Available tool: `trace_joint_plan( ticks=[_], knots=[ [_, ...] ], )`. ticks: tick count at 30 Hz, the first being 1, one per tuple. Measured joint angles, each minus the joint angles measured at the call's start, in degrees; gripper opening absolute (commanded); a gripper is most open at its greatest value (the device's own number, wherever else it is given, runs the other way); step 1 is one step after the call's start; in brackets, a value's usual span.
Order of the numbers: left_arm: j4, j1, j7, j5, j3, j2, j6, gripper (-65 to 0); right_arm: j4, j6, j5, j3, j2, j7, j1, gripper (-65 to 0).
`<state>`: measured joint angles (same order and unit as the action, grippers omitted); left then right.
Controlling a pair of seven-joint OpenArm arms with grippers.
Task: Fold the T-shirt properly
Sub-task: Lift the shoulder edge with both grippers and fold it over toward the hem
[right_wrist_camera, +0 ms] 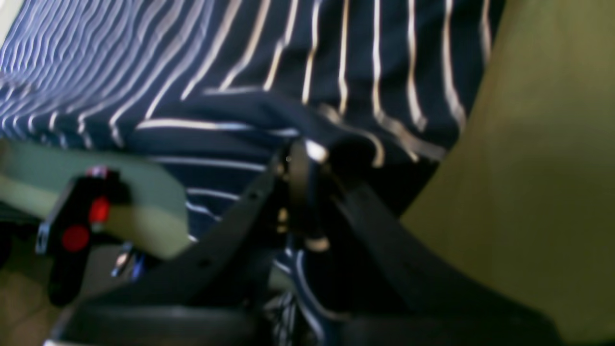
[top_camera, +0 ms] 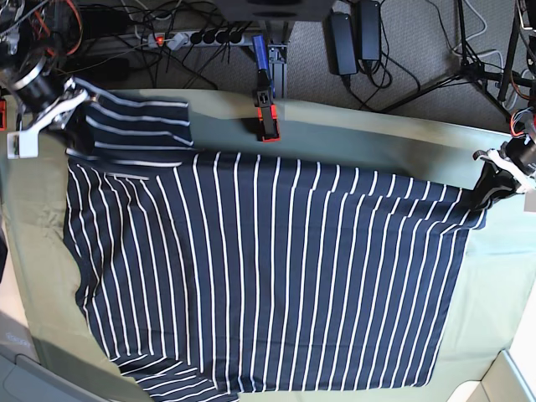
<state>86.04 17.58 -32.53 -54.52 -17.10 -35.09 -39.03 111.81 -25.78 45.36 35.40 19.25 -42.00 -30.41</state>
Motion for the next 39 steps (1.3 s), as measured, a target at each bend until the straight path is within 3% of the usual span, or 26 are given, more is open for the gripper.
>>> trace_joint_plan(
  ticks=[7,17,26,35,39],
  knots=[
    [-0.1,-2.2,2.4,5.5,0.0,0.0,0.0,-65.0,-2.8,-0.1,-2.8,-3.5,2.2,-0.1,5.6,-65.0],
    [-6.8,-8.2,4.0,6.7,0.2,0.1,0.0,-65.0,-7.9,0.0,-5.3,-8.9,3.3,-0.4,13.4,-65.0],
    [-8.5,-12.7,4.1,7.6,0.2,0.1,0.0,-65.0,-15.9,0.0,-7.3,-17.6,7.0,-1.7,22.3,-65.0],
    [-12.2,-17.8,5.7,11.8,7.9,0.0,0.0,-65.0,-22.4,0.0,-7.9,-20.8,7.3,-2.8,31.8,-65.0],
    [-13.4,-17.9,5.3,11.9,8.3,0.0,0.0,-65.0,-24.1,-0.1,-8.4,-20.8,7.4,-2.9,32.8,-65.0]
  ],
)
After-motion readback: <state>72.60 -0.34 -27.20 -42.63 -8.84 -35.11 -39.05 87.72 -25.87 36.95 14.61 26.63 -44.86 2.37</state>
